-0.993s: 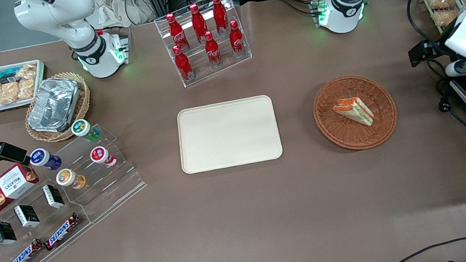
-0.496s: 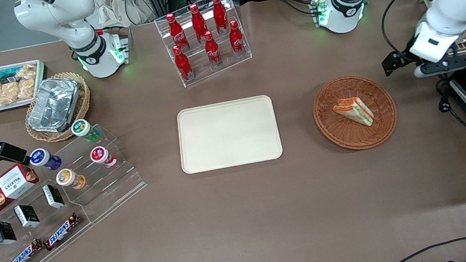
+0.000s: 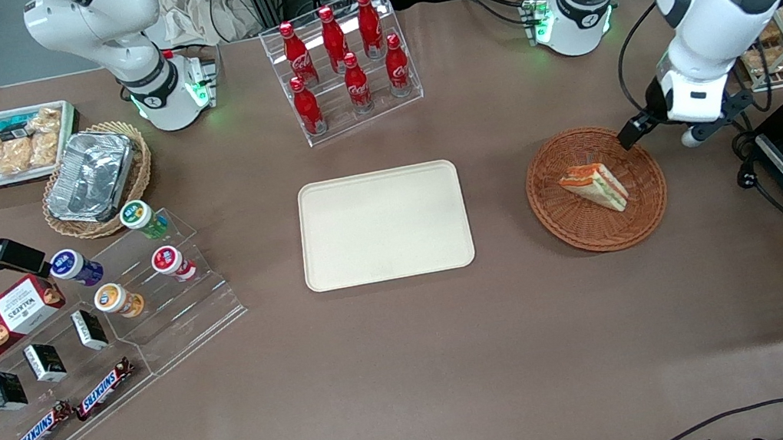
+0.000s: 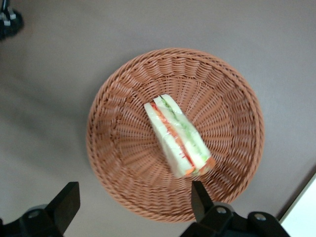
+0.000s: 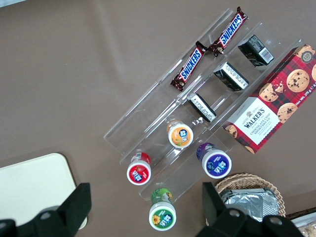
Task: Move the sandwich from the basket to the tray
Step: 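Move the left gripper over the wrapped sandwich in the wicker basket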
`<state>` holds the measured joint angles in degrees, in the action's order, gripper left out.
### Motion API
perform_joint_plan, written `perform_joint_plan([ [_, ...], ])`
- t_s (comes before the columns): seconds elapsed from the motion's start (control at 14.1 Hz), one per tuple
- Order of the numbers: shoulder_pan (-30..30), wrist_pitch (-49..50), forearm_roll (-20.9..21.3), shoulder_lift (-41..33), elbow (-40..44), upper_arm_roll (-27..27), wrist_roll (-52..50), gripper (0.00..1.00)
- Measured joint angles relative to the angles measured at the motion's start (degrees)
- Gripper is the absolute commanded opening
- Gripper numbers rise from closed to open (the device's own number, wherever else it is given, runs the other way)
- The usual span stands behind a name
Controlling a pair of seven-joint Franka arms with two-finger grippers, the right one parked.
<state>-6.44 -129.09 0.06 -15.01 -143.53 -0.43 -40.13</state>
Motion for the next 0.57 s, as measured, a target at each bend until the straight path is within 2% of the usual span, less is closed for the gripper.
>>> perform_joint_plan([
  [0.21, -0.2, -4.6, 0.0, 3.54, -0.02, -1.99, -7.39, 1.0],
  [0.57, -0.37, -11.37, 0.03, 8.71, -0.03, -3.59, -12.59, 1.0],
])
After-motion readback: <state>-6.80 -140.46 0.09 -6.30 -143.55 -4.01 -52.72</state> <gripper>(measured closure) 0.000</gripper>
